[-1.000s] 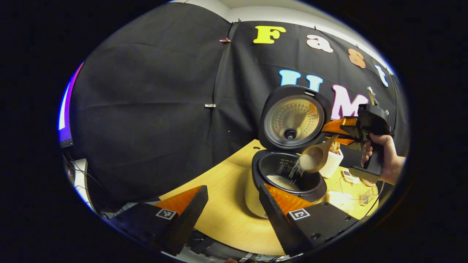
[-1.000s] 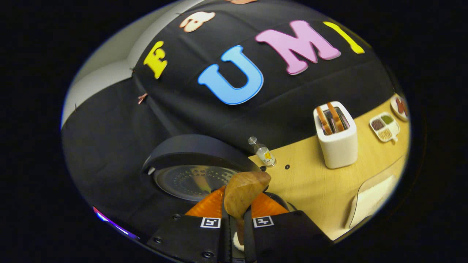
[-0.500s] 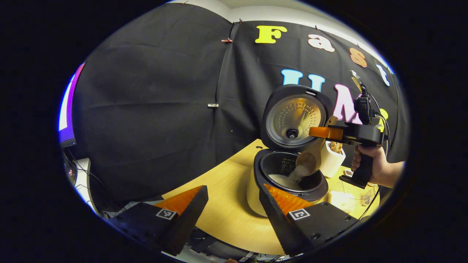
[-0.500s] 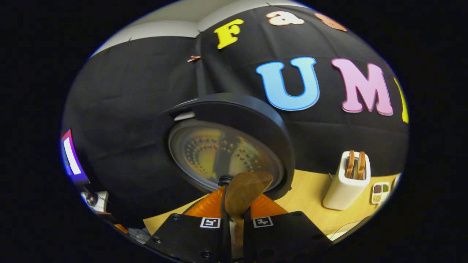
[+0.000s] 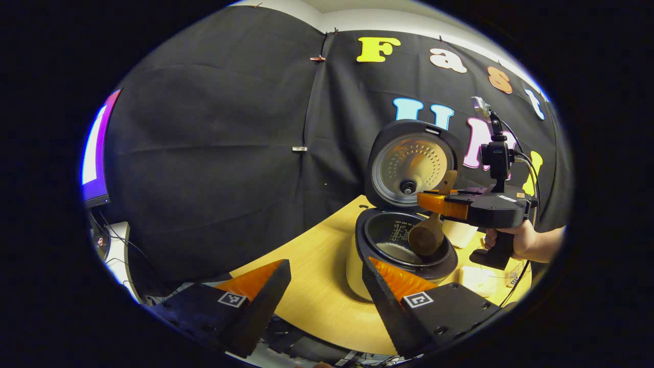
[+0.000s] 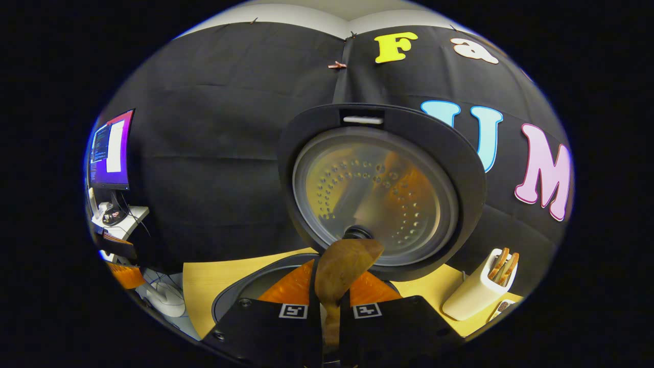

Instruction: Close the left gripper, press the button to open the rice cooker; take a wooden spoon from the chopstick holder with the right hand, scoop a spoonful of rice and pour it into the rice cooker, then put the wooden spoon back into the chopstick holder.

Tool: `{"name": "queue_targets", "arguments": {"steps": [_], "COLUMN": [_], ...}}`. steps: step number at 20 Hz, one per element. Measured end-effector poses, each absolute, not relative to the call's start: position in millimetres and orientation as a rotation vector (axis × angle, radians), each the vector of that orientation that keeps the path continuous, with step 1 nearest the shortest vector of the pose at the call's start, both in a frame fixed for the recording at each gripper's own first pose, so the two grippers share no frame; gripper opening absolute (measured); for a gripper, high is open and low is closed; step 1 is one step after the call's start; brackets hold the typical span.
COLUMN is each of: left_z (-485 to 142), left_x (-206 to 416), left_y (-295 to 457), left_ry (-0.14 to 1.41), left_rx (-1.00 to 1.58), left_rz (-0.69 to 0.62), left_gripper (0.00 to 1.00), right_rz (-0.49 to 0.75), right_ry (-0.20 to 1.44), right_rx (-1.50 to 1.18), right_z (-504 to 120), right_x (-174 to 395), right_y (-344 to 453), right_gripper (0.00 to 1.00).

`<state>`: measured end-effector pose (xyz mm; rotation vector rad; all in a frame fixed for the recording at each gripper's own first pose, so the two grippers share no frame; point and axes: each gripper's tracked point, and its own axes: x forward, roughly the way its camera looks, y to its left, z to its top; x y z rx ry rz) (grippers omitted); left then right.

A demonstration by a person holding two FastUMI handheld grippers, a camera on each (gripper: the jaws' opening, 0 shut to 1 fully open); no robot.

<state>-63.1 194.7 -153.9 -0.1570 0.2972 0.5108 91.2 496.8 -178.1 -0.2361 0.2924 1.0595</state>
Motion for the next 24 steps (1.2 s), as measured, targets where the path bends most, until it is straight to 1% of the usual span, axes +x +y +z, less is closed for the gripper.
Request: {"name": "queue_targets", "arguments": {"steps": [3,6,12,16,19,24], "left_z": [-151.5,-148.2,-129.1,-118.7,-112.7,-103.8], "left_x": [-66.0,-65.3,-64.8,-61.3,-53.2,-29.6], "left_y": [193.2,189.6,173.2,149.4,125.3,82.8], "left_ry": [0.293,0.287,0.266,0.247,0.245,0.246], "left_rx": [-0.146,-0.142,-0.096,-0.111,-0.11,-0.097], "left_rz": [0.509,0.496,0.473,0.444,0.402,0.315], "left_gripper": [0.96,0.96,0.95,0.96,0.96,0.95], "right_rz": [1.014,0.934,0.775,0.653,0.557,0.362], "right_ry": [0.336,0.356,0.396,0.39,0.377,0.342], "right_rx": [-0.123,0.018,0.299,0.409,0.417,0.406], "right_z": [-164.0,-134.7,-87.3,-61.0,-59.2,-56.7], "right_x": [97.1,116.6,146.0,165.0,178.1,197.0], "right_y": [493.1,475.0,419.5,352.0,287.0,161.6], "right_gripper": [0.17,0.17,0.17,0.17,0.17,0.17]}}
